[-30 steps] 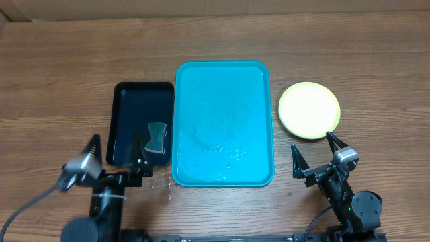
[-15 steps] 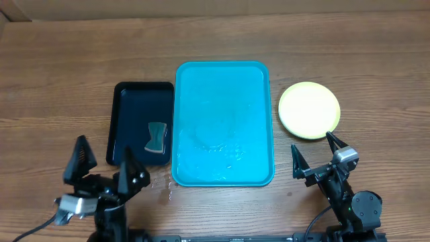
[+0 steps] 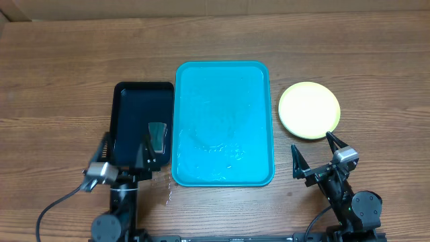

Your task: Clean dirty plates on tray and stack at the side

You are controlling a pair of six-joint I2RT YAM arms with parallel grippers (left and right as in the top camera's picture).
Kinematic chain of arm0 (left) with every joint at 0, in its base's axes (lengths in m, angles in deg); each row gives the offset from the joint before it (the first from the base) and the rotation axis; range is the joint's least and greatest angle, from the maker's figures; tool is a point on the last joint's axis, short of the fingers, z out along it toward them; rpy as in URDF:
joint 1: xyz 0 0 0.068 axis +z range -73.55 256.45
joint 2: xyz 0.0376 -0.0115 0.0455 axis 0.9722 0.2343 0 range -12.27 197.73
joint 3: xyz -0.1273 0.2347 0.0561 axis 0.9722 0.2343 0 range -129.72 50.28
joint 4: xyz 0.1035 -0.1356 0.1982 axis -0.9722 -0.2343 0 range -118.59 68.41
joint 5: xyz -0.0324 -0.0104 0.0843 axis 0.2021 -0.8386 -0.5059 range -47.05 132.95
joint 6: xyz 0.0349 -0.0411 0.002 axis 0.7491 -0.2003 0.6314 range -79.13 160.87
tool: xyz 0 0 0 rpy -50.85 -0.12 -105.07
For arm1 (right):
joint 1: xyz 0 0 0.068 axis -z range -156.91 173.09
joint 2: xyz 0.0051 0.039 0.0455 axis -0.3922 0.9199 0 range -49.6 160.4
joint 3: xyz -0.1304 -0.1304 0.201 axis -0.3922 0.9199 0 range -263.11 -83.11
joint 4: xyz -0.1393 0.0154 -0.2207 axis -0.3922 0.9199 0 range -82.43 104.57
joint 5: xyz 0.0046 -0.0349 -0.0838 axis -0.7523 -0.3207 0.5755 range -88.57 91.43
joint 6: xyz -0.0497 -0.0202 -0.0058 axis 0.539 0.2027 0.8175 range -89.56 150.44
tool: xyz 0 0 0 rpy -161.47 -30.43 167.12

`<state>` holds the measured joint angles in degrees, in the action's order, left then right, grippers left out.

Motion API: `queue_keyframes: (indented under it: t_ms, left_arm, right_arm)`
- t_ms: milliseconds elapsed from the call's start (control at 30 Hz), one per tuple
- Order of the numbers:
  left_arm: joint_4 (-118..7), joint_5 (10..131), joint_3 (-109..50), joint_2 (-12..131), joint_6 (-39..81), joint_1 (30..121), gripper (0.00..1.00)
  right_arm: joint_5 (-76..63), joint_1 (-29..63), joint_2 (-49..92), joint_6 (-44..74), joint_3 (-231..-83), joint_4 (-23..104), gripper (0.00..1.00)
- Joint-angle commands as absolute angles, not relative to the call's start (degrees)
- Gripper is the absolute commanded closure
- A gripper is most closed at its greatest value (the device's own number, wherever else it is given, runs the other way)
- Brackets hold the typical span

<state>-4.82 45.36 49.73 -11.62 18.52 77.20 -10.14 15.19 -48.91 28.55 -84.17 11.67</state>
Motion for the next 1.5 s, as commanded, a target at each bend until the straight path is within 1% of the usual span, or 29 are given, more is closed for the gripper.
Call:
queue_keyframes:
  t_ms: [0, 100, 133, 267, 400, 1467]
  left_arm:
    - [-12.99, 45.32, 50.01, -12.08, 21.93, 78.4, 0.0]
    - [-21.61, 45.32, 50.01, -12.08, 26.39, 78.8, 0.0]
    - [-25.98, 45.3, 50.01, -12.08, 30.04, 78.77, 0.0]
    - [-25.91, 45.34, 50.01, -12.08, 37.36, 78.77, 0.0]
    - [-25.96, 45.3, 50.01, -12.08, 41.04, 78.77, 0.0]
    - [-25.91, 45.36, 50.01, -12.02, 41.08, 78.73, 0.0]
  right_arm:
    - [-9.55, 15.43, -49.43, 28.77, -83.56, 11.34, 0.0]
    - [-9.55, 15.43, -49.43, 28.77, -83.56, 11.34, 0.0]
    - [-9.55, 15.43, -49.43, 28.77, -83.56, 11.34, 0.0]
    - [-9.55, 15.43, -49.43, 28.77, -83.56, 11.34, 0.0]
    - [-9.53, 15.43, -49.43, 28.77, -83.56, 11.34, 0.0]
    - [-9.53, 15.43, -49.43, 28.77, -83.56, 11.34, 0.0]
